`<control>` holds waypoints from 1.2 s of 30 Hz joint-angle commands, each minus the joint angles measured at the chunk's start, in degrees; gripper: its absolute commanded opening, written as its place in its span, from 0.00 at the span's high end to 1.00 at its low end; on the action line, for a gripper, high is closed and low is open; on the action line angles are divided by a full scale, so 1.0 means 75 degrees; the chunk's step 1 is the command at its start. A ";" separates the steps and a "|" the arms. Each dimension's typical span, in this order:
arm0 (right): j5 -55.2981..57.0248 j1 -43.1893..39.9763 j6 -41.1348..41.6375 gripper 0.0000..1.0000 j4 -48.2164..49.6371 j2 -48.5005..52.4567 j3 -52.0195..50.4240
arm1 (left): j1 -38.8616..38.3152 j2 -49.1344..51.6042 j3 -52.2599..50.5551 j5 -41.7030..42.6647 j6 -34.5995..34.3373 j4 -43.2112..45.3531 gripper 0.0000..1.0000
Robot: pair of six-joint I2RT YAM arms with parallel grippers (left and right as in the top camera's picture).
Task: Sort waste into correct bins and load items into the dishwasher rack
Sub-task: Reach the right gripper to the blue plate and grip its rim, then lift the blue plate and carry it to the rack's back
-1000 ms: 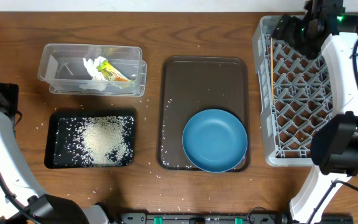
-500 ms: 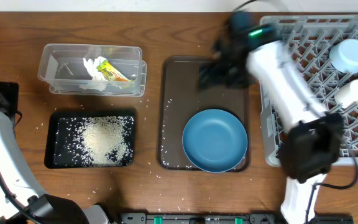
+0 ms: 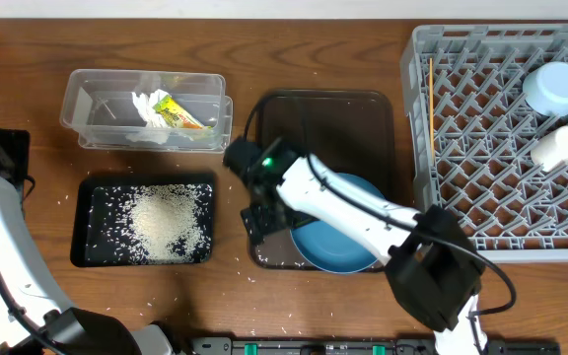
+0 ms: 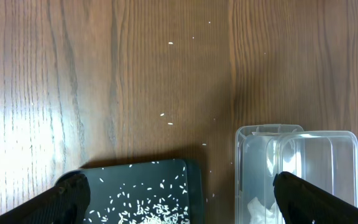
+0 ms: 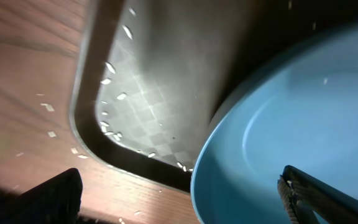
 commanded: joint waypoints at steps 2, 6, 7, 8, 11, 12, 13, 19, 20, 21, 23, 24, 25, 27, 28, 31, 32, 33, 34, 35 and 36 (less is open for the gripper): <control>0.1163 0.0163 0.0772 0.09 0.0085 0.0020 -0.0213 | 0.0026 0.0064 0.0035 -0.0047 0.0041 -0.0035 0.03; 0.1207 0.0146 0.0758 0.31 0.0493 0.0020 -0.0667 | 0.0026 0.0064 0.0035 -0.0047 0.0041 -0.0035 0.03; 0.1201 0.0146 0.0740 0.34 0.0664 0.0020 -0.0915 | 0.0026 0.0064 0.0035 -0.0047 0.0041 -0.0035 0.03; 0.1192 0.0146 0.0740 0.35 0.0731 0.0020 -0.1023 | 0.0026 0.0064 0.0035 -0.0047 0.0041 -0.0035 0.03; 0.1139 0.0146 0.0711 0.43 0.1055 0.0020 -0.1463 | 0.0026 0.0064 0.0035 -0.0047 0.0041 -0.0035 0.03; 0.1139 0.0146 0.0711 0.46 0.1061 0.0020 -0.1492 | 0.0026 0.0064 0.0035 -0.0047 0.0041 -0.0035 0.03; 0.1142 0.0146 0.0708 0.49 0.1070 0.0020 -0.1492 | 0.0026 0.0064 0.0035 -0.0047 0.0041 -0.0035 0.03; 0.1134 0.0184 0.0501 0.63 0.1116 0.0017 -0.1349 | 0.0026 0.0064 0.0035 -0.0047 0.0041 -0.0035 0.02; 0.1102 0.0184 0.0382 0.65 0.1017 0.0017 -0.1192 | 0.0026 0.0064 0.0035 -0.0047 0.0041 -0.0035 0.03; 0.1087 0.0181 0.0286 0.67 0.0927 0.0017 -0.1049 | 0.0026 0.0064 0.0035 -0.0047 0.0041 -0.0035 0.03; 0.1090 0.0181 0.0157 0.77 0.0670 0.0017 -0.0632 | 0.0026 0.0064 0.0035 -0.0047 0.0041 -0.0035 0.03; 0.1090 0.0181 0.0117 0.91 0.0560 0.0017 -0.0408 | 0.0026 0.0064 0.0035 -0.0047 0.0041 -0.0035 0.03; 0.1087 0.0181 0.0099 0.99 0.0472 0.0017 -0.0230 | 0.0026 0.0064 0.0035 -0.0047 0.0041 -0.0035 0.03; 0.1090 0.0181 0.0076 0.99 0.0280 0.0017 0.0146 | 0.0026 0.0064 0.0035 -0.0047 0.0041 -0.0035 0.03; 0.1090 0.0166 0.0070 0.99 0.0160 0.0017 0.0376 | 0.0026 0.0064 0.0035 -0.0047 0.0041 -0.0035 0.02; 0.1099 0.0035 -0.0251 0.99 -0.0134 0.0017 0.1003 | 0.0026 0.0064 0.0035 -0.0047 0.0041 -0.0035 0.02; 0.1151 -0.0076 -0.0396 0.99 -0.0303 0.0017 0.1332 | 0.0026 0.0064 0.0035 -0.0047 0.0041 -0.0035 0.03; 0.1198 -0.0160 -0.0475 0.99 -0.0411 0.0017 0.1550 | 0.0026 0.0064 0.0035 -0.0047 0.0041 -0.0035 0.03; 0.1323 -0.0335 -0.0595 0.98 -0.0638 0.0017 0.1953 | 0.0026 0.0064 0.0035 -0.0047 0.0041 -0.0035 0.02; 0.1445 -0.0525 -0.0720 0.99 -0.0848 0.0017 0.2331 | 0.0026 0.0064 0.0035 -0.0047 0.0041 -0.0035 0.03; 0.1553 -0.0688 -0.0793 0.99 -0.1000 0.0017 0.2620 | 0.0026 0.0064 0.0035 -0.0047 0.0041 -0.0035 0.03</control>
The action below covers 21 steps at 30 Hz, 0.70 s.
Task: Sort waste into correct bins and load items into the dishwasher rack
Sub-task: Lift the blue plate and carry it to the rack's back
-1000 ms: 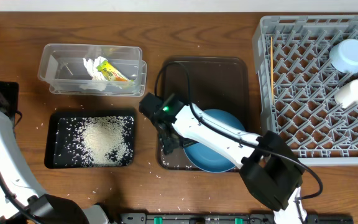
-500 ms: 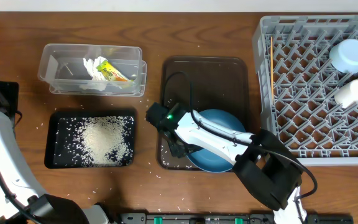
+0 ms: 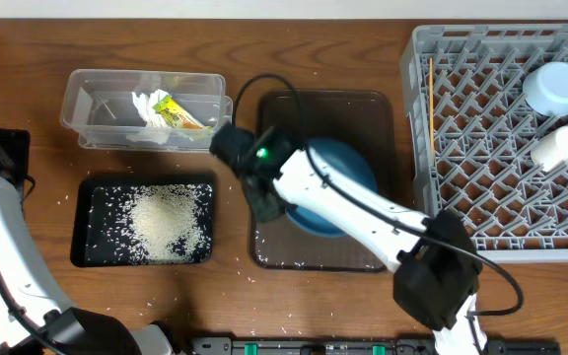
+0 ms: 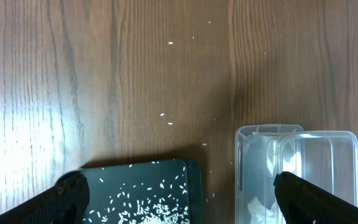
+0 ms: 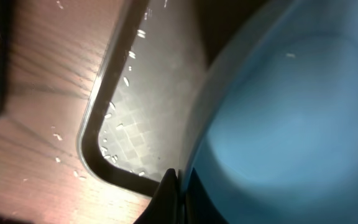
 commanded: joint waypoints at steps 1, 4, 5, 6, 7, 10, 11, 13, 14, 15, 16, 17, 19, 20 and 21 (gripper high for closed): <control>0.0697 -0.0801 -0.0562 0.99 -0.0408 -0.0041 0.1279 | 0.0026 0.0064 0.0035 -0.0044 0.0041 -0.0026 0.03; 0.0662 -0.1775 -0.0991 0.99 -0.0868 -0.0041 0.2410 | 0.0026 0.0064 0.0035 -0.0044 0.0041 -0.0026 0.02; 0.0504 -0.2162 -0.1145 0.99 -0.0959 -0.0041 0.2739 | 0.0026 0.0064 0.0035 -0.0044 0.0041 -0.0026 0.02; 0.0259 -0.2506 -0.1358 0.99 -0.0988 -0.0041 0.2984 | 0.0026 0.0064 0.0035 -0.0044 0.0041 -0.0026 0.02; -0.0157 -0.2935 -0.1635 0.99 -0.0985 -0.0041 0.3229 | 0.0026 0.0064 0.0035 -0.0044 0.0041 -0.0026 0.02; -0.1970 -0.4147 -0.2739 0.99 -0.0737 -0.0041 0.3587 | 0.0026 0.0064 0.0035 -0.0044 0.0041 -0.0026 0.03; -0.3037 -0.4707 -0.3351 0.99 -0.0542 -0.0041 0.3593 | 0.0026 0.0064 0.0035 -0.0044 0.0041 -0.0026 0.03; -0.4290 -0.5447 -0.3759 0.99 -0.0268 -0.0020 0.3541 | 0.0026 0.0064 0.0035 -0.0044 0.0041 -0.0026 0.02; -0.5062 -0.5945 -0.3902 0.99 -0.0026 -0.0006 0.3436 | 0.0026 0.0064 0.0035 -0.0044 0.0041 -0.0026 0.02; -0.5546 -0.6266 -0.3963 0.99 0.0154 0.0000 0.3343 | 0.0026 0.0064 0.0035 -0.0044 0.0041 -0.0026 0.02; -0.6012 -0.6554 -0.4025 0.99 0.0353 0.0006 0.3232 | 0.0026 0.0064 0.0035 -0.0044 0.0038 -0.0026 0.02; -0.6665 -0.6916 -0.4138 0.99 0.0650 0.0006 0.3063 | 0.0026 0.0064 0.0035 -0.0044 0.0041 -0.0026 0.02; -0.7766 -0.7417 -0.4348 0.99 0.1186 0.0009 0.2754 | 0.0026 0.0064 0.0035 -0.0044 0.0041 -0.0026 0.02; -0.8352 -0.7656 -0.4371 0.99 0.1547 0.0009 0.2553 | 0.0026 0.0064 0.0035 -0.0044 0.0041 -0.0026 0.02; -0.8912 -0.7868 -0.4366 0.99 0.1915 0.0009 0.2369 | 0.0026 0.0064 0.0035 -0.0044 0.0041 -0.0026 0.02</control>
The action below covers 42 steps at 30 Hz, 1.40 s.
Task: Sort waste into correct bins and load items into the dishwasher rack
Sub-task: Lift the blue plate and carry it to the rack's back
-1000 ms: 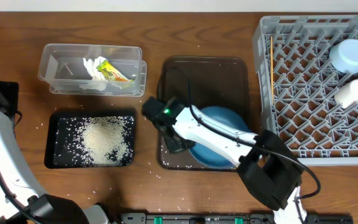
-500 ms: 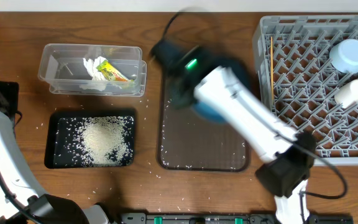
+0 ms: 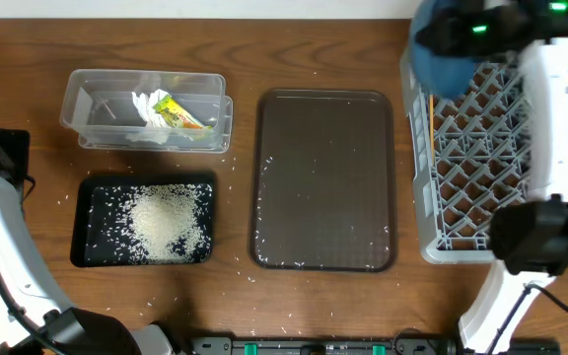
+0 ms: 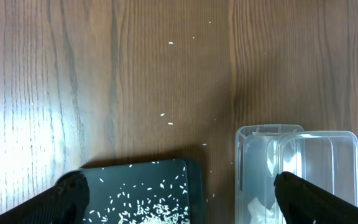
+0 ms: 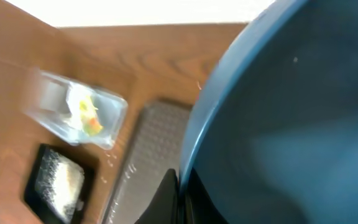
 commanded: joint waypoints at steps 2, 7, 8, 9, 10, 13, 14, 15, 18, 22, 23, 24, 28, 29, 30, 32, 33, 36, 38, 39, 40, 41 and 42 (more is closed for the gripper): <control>-0.3596 -0.0702 -0.0612 0.99 0.1035 0.0012 -0.0729 | 0.0026 0.0061 0.0035 -0.0047 0.0041 -0.0029 0.02; -0.4642 -0.1195 -0.0475 0.99 0.2136 0.0015 -0.1722 | 0.0026 0.0061 0.0035 -0.0047 0.0041 -0.0029 0.02; -0.4645 -0.1244 -0.0411 0.99 0.2296 0.0015 -0.1926 | 0.0026 0.0061 0.0035 -0.0047 0.0041 -0.0029 0.02; -0.4642 -0.1294 -0.0373 0.99 0.2442 0.0015 -0.2113 | 0.0026 0.0061 0.0035 -0.0047 0.0041 -0.0029 0.02; -0.4642 -0.1329 -0.0373 0.99 0.2559 0.0017 -0.2261 | 0.0026 0.0061 0.0035 -0.0047 0.0041 -0.0029 0.02; -0.4642 -0.1434 -0.0221 0.99 0.2973 0.0020 -0.2754 | 0.0026 0.0061 0.0035 -0.0047 0.0041 -0.0029 0.02; -0.4639 -0.1469 -0.0169 0.99 0.3098 0.0020 -0.2923 | 0.0026 0.0061 0.0035 -0.0047 0.0041 -0.0029 0.02; -0.4645 -0.1510 -0.0169 0.99 0.3244 0.0020 -0.3098 | 0.0026 0.0061 0.0035 -0.0047 0.0041 -0.0029 0.02; -0.4639 -0.1620 -0.0117 0.99 0.3430 0.0035 -0.3450 | 0.0026 0.0061 0.0035 -0.0047 0.0041 -0.0029 0.02; -0.4677 -0.1778 0.0542 0.99 0.3789 0.0035 -0.3736 | 0.0026 0.0061 0.0035 -0.0047 0.0041 -0.0029 0.02; -0.4666 -0.1818 0.0761 0.99 0.3797 0.0035 -0.3739 | 0.0026 0.0061 0.0035 -0.0047 0.0041 -0.0029 0.02; -0.4666 -0.1845 0.0836 0.98 0.3815 0.0035 -0.3739 | 0.0026 0.0061 0.0035 -0.0047 0.0041 -0.0029 0.02; -0.4444 -0.1996 0.1501 0.97 0.3969 0.0032 -0.3733 | 0.0026 0.0061 0.0035 -0.0047 0.0041 -0.0029 0.02; -0.4304 -0.2040 0.1614 0.97 0.3966 0.0032 -0.3733 | 0.0026 0.0061 0.0035 -0.0047 0.0041 -0.0029 0.02; -0.4284 -0.2084 0.1629 0.96 0.3966 0.0026 -0.3730 | 0.0026 0.0061 0.0035 -0.0047 0.0041 -0.0029 0.02; -0.4287 -0.2145 0.1754 0.96 0.3958 0.0026 -0.3730 | 0.0026 0.0061 0.0035 -0.0047 0.0041 -0.0029 0.02; -0.4290 -0.2174 0.1862 0.95 0.3946 0.0026 -0.3733 | 0.0026 0.0061 0.0035 -0.0047 0.0041 -0.0029 0.02; -0.4287 -0.2232 0.2008 0.92 0.3934 0.0017 -0.3733 | 0.0026 0.0061 0.0035 -0.0047 0.0041 -0.0029 0.02; -0.4284 -0.2250 0.2127 0.85 0.3931 0.0015 -0.3730 | 0.0026 0.0061 0.0035 -0.0047 0.0041 -0.0029 0.02; -0.4275 -0.2259 0.2186 0.82 0.3934 0.0003 -0.3730 | 0.0026 0.0061 0.0035 -0.0047 0.0041 -0.0029 0.02; -0.4173 -0.2267 0.2267 0.80 0.3931 -0.0029 -0.3730 | 0.0026 0.0061 0.0035 -0.0047 0.0041 -0.0029 0.02; -0.4001 -0.2282 0.2346 0.78 0.3905 -0.0067 -0.3730 | 0.0026 0.0061 0.0035 -0.0047 0.0041 -0.0029 0.02; -0.3698 -0.2291 0.2430 0.74 0.3829 -0.0143 -0.3727 | 0.0026 0.0061 0.0035 -0.0050 0.0041 -0.0029 0.02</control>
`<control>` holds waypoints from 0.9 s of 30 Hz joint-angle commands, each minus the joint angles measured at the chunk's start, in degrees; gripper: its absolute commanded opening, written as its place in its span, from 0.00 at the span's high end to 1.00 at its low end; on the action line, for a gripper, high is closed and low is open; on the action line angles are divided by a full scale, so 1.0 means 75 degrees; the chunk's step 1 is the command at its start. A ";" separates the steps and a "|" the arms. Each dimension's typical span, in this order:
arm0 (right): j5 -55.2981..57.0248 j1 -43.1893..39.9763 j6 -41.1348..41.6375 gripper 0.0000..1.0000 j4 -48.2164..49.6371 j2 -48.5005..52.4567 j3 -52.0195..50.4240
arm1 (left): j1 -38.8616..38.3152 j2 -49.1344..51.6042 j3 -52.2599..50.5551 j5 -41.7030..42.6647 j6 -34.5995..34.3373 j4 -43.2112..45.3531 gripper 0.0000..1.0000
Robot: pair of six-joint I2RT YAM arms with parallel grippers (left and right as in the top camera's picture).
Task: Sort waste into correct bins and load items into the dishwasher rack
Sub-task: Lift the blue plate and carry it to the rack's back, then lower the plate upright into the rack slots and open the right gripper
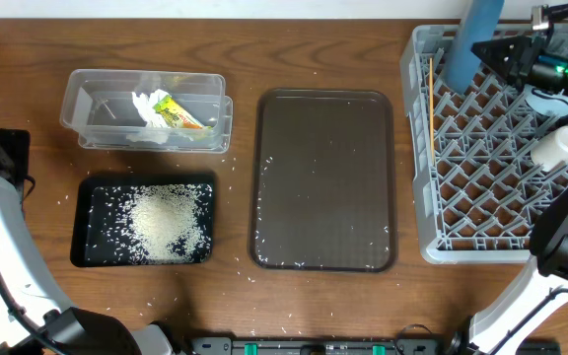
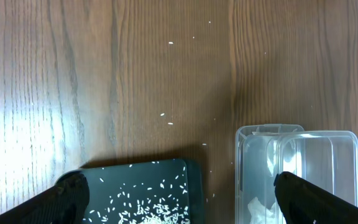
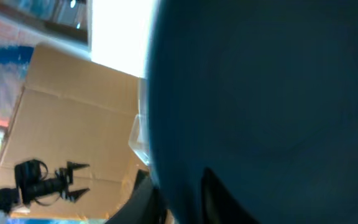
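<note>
The blue plate (image 1: 469, 41) stands on edge over the far left corner of the grey dishwasher rack (image 1: 481, 247), with my right gripper (image 1: 502, 51) shut on its rim. It fills the right wrist view as a dark blue surface (image 3: 266, 93), with one finger (image 3: 158, 198) against its edge. The brown serving tray (image 1: 323, 177) holds only stray rice grains. My left gripper (image 2: 185, 205) hangs open above the table, one finger over the black tray of rice (image 2: 142, 193) and the other over the clear waste box (image 2: 297, 168).
A white-and-blue cup (image 1: 554, 87), a white bottle (image 1: 556, 146) and a chopstick (image 1: 431, 104) lie in the rack. The clear box (image 1: 146, 108) holds crumpled paper and a yellow wrapper. Rice grains are scattered on the wood around the black tray (image 1: 144, 219).
My right gripper has shifted slightly right over the rack's far left corner, and the plate has gone from facing the camera to standing on edge. The left arm is unchanged.
The blue plate lay on the brown tray with my right gripper open at its left rim. Then the gripper was shut on the rim. After that the plate was clear of the tray above the rack's far corner, and now it stands there on edge.
</note>
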 commanded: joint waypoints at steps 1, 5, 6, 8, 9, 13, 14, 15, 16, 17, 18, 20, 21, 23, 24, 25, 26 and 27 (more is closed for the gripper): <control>0.0901 -0.0064 0.0399 0.69 -0.0213 -0.0262 -0.0058 | 0.0026 0.0061 0.0035 -0.0044 0.0041 -0.0029 0.02; 0.2888 -0.0055 0.0393 0.45 -0.0982 -0.0877 -0.0058 | 0.0026 0.0061 0.0035 -0.0044 0.0041 -0.0029 0.02; 0.3293 -0.0055 0.0399 0.44 -0.1142 -0.1017 -0.0058 | 0.0026 0.0061 0.0035 -0.0044 0.0041 -0.0029 0.02; 0.4514 -0.0064 0.0711 0.46 -0.1562 -0.1472 -0.0058 | 0.0026 0.0061 0.0035 -0.0044 0.0041 -0.0029 0.02; 0.4876 -0.0064 0.0793 0.46 -0.1679 -0.1632 -0.0058 | 0.0026 0.0061 0.0035 -0.0044 0.0041 -0.0029 0.02; 0.5992 -0.0061 0.0822 0.45 -0.2060 -0.2288 -0.0058 | 0.0026 0.0061 0.0035 -0.0044 0.0041 -0.0029 0.02; 0.6202 -0.0061 0.0886 0.45 -0.2157 -0.2425 -0.0058 | 0.0026 0.0061 0.0035 -0.0044 0.0041 -0.0029 0.02; 0.6344 -0.0061 0.0935 0.41 -0.2232 -0.2541 -0.0058 | 0.0026 0.0061 0.0035 -0.0044 0.0041 -0.0029 0.02; 0.6435 -0.0061 0.0933 0.40 -0.2291 -0.2652 -0.0058 | 0.0026 0.0061 0.0035 -0.0044 0.0041 -0.0029 0.02; 0.6458 -0.0055 0.0933 0.39 -0.2323 -0.2754 -0.0058 | 0.0026 0.0061 0.0035 -0.0044 0.0041 -0.0029 0.02; 0.6461 -0.0055 0.0933 0.39 -0.2343 -0.2821 -0.0058 | 0.0026 0.0061 0.0035 -0.0044 0.0041 -0.0029 0.02; 0.6461 -0.0047 0.0933 0.40 -0.2358 -0.2923 -0.0058 | 0.0026 0.0061 0.0035 -0.0044 0.0041 -0.0029 0.02; 0.6464 -0.0047 0.0930 0.40 -0.2358 -0.2940 -0.0058 | 0.0026 0.0061 0.0035 -0.0044 0.0041 -0.0029 0.02; 0.6475 -0.0047 0.0927 0.40 -0.2355 -0.2935 -0.0058 | 0.0026 0.0061 0.0035 -0.0044 0.0041 -0.0029 0.02; 0.6522 -0.0044 0.0924 0.41 -0.2361 -0.2932 -0.0058 | 0.0026 0.0061 0.0035 -0.0044 0.0041 -0.0029 0.02; 0.6639 -0.0015 0.0927 0.41 -0.2369 -0.2923 -0.0058 | 0.0026 0.0061 0.0035 -0.0044 0.0041 -0.0029 0.02; 0.6729 0.0012 0.0921 0.41 -0.2372 -0.2923 -0.0058 | 0.0026 0.0061 0.0035 -0.0044 0.0041 -0.0029 0.02; 0.6834 0.0058 0.0901 0.41 -0.2372 -0.2923 -0.0058 | 0.0026 0.0061 0.0035 -0.0044 0.0041 -0.0029 0.02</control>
